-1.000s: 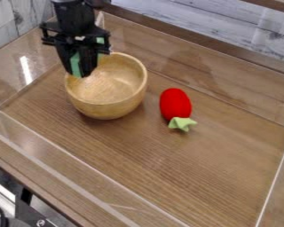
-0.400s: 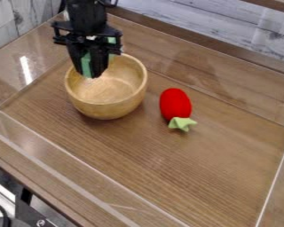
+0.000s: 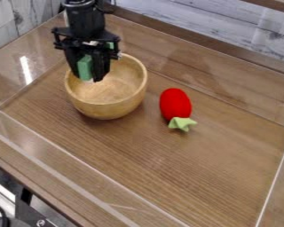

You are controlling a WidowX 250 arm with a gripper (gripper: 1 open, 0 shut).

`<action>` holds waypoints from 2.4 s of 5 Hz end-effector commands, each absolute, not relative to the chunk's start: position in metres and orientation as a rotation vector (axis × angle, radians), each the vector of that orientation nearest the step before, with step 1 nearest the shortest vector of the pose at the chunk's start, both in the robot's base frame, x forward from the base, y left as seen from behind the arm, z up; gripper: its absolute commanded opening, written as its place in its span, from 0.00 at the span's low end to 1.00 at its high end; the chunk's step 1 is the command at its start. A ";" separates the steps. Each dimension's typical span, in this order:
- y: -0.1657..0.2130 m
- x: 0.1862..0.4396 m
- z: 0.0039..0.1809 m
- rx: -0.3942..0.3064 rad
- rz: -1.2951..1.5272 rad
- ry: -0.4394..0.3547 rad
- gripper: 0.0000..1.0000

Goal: Put the green object in the brown bowl

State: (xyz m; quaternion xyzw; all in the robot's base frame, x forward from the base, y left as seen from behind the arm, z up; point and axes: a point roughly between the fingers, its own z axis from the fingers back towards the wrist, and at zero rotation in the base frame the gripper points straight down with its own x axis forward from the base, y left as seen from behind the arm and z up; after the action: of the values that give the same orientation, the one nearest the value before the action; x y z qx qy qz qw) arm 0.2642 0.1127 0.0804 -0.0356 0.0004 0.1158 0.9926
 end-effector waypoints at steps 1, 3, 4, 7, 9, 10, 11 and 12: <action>0.118 0.271 0.106 -0.059 0.278 -0.043 1.00; 0.116 0.271 0.139 -0.081 0.305 -0.073 1.00; 0.115 0.272 0.146 -0.084 0.281 -0.081 1.00; 0.078 0.291 0.152 -0.097 0.290 -0.077 0.00; 0.069 0.296 0.151 -0.092 0.334 -0.064 1.00; 0.057 0.293 0.165 -0.096 0.349 -0.063 1.00; 0.063 0.290 0.167 -0.093 0.378 -0.053 1.00; 0.069 0.287 0.168 -0.092 0.405 -0.038 1.00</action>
State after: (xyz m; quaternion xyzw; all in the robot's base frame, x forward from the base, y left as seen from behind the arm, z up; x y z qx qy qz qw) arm 0.2825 0.0660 0.1476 -0.0498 0.0170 0.1998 0.9784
